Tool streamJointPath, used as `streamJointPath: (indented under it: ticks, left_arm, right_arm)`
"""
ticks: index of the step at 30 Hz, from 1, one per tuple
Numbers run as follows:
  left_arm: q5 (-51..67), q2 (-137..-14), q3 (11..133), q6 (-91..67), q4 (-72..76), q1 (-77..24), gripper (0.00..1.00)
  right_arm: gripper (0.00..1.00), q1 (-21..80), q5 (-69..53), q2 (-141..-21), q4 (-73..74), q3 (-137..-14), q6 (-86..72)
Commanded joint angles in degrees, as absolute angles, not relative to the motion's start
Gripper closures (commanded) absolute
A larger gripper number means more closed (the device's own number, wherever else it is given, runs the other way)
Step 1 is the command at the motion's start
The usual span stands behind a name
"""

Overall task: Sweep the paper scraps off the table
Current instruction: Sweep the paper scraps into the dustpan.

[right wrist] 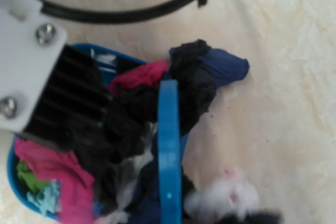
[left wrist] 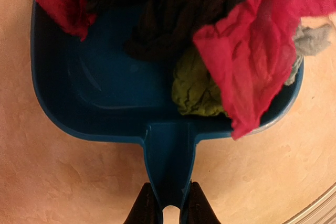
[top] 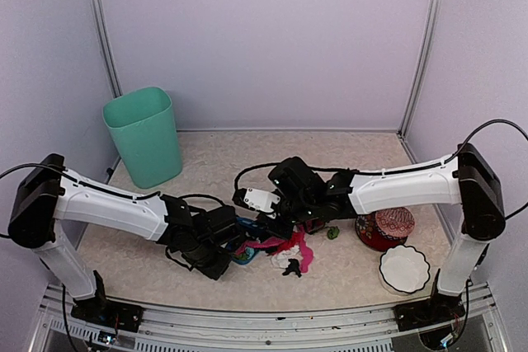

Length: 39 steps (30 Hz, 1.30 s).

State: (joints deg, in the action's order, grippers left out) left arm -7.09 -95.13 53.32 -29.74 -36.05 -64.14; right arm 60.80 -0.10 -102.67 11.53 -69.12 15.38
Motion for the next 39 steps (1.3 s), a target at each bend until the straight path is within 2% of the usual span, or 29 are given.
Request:
streamJointPath:
  ticks: [1, 14, 25, 39]
  left_arm:
    - [-7.46, -94.27, 50.94, -30.57, -33.28, -63.63, 1.00]
    - [-7.74, -93.39, 47.20, -31.24, -26.68, -63.60, 1.00]
    - [-9.78, -90.86, 45.39, -30.86, -21.28, -61.67, 1.00]
    - [-13.29, -84.37, 49.28, -30.60, -26.50, -57.32, 1.00]
  right_arm:
    - [1.00, 61.65, -0.58, -100.71, 10.48, -68.12, 10.07]
    - [1.00, 59.01, 16.59, -91.34, 4.60, -63.46, 1.46]
    - [1.00, 53.91, 20.96, -75.64, -1.78, -51.07, -3.18]
    - [1.00, 50.49, 22.31, -70.55, -3.66, -43.33, -7.62]
